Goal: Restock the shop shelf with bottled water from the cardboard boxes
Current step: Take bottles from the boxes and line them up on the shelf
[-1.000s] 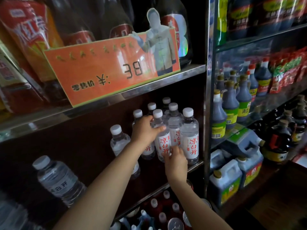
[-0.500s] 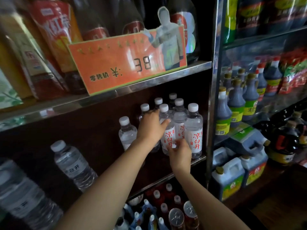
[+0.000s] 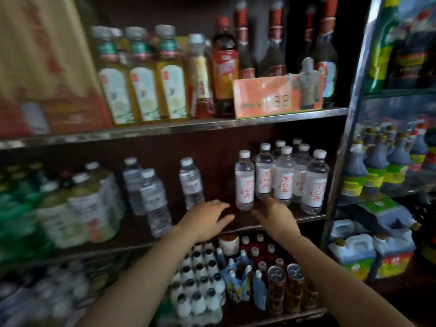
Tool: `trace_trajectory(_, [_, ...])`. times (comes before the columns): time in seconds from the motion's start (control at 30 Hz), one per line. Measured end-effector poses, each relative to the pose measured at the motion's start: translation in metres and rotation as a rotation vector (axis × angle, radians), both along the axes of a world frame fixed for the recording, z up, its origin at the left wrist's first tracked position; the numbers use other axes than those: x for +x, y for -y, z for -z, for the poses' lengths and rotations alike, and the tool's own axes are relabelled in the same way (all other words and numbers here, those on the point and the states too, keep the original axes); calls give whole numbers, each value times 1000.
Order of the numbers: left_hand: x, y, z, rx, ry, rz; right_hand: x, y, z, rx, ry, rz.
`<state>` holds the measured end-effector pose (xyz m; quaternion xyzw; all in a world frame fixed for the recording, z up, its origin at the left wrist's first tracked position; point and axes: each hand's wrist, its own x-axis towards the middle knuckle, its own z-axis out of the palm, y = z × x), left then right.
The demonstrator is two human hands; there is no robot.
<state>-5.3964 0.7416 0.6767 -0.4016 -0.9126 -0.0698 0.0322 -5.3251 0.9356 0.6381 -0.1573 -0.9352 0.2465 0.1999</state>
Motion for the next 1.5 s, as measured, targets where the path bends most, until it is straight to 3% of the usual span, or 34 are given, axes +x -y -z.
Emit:
trace_trajectory(0.23, [85,217,23,-146,17,-303,34,155,-3,261,275,-319])
trace_trajectory(0.7, [386,585,61,-7,157,-1174,171,574,11,270,391,-1172])
trace_trajectory(1.07, [613,694,105,207,288,-1756,328,774,65,355,476,-1659])
trace_trajectory(1.27, [690,724,146,273,404,-1970,406,853,118,355,617,-1821])
trace_trajectory(1.5, [780,758,208,407,522,-2085,492,913,190,356,829,-1891])
